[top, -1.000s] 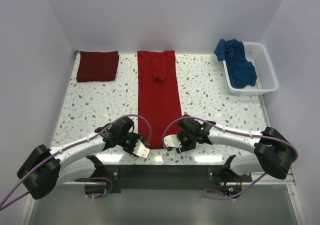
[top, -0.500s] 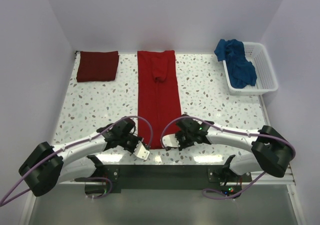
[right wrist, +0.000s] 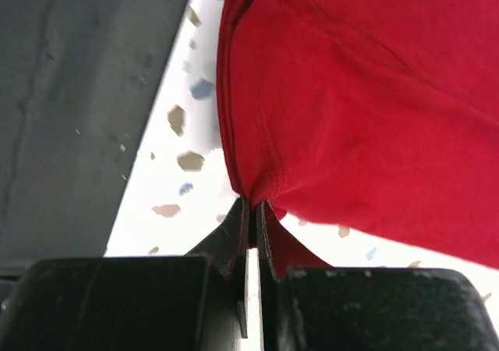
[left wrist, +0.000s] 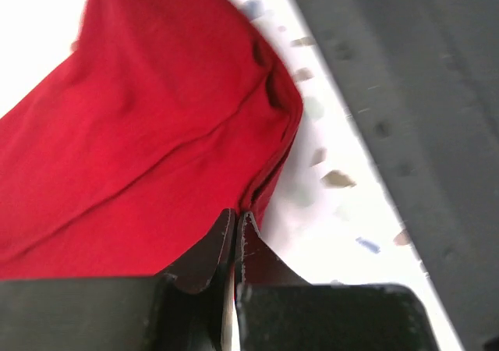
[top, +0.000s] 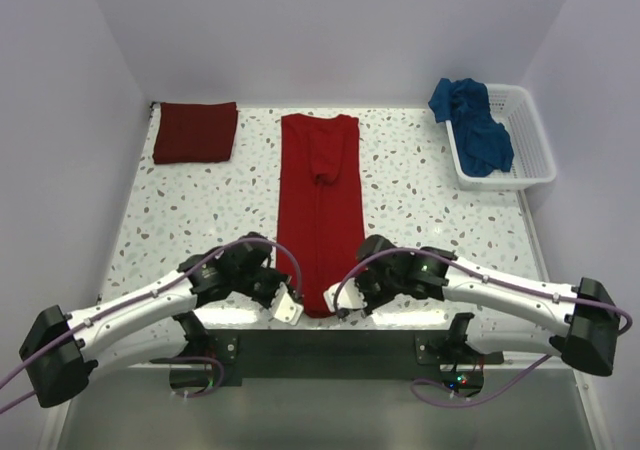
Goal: Fold and stack the t-shirts
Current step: Fold the tshirt
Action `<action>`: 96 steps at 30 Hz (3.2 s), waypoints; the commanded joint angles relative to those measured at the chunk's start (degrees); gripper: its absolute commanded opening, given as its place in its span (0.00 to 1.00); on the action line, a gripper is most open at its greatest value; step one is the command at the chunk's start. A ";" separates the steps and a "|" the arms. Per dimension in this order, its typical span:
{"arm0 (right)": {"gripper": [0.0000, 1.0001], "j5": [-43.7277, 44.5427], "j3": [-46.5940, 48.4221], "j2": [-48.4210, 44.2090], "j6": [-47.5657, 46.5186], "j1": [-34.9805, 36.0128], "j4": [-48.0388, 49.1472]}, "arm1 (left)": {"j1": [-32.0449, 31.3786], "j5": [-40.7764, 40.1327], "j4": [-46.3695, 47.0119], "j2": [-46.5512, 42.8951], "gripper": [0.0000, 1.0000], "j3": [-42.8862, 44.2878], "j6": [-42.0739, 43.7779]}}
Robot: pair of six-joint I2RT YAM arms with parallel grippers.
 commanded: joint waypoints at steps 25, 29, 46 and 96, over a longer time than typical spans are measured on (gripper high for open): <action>0.00 -8.65 33.44 30.28 -20.20 -32.48 3.03 | 31.57 9.06 10.42 32.22 0.00 31.16 12.93; 0.00 -8.65 36.44 35.38 -21.35 -34.15 4.53 | 32.80 8.97 12.89 36.45 0.00 33.71 14.25; 0.00 -8.39 44.70 48.66 -22.49 -38.46 7.78 | 35.70 7.83 18.43 50.77 0.00 40.66 17.24; 0.41 -32.74 31.27 50.24 64.53 -39.60 9.46 | 34.11 31.30 42.88 50.69 0.57 19.48 -83.40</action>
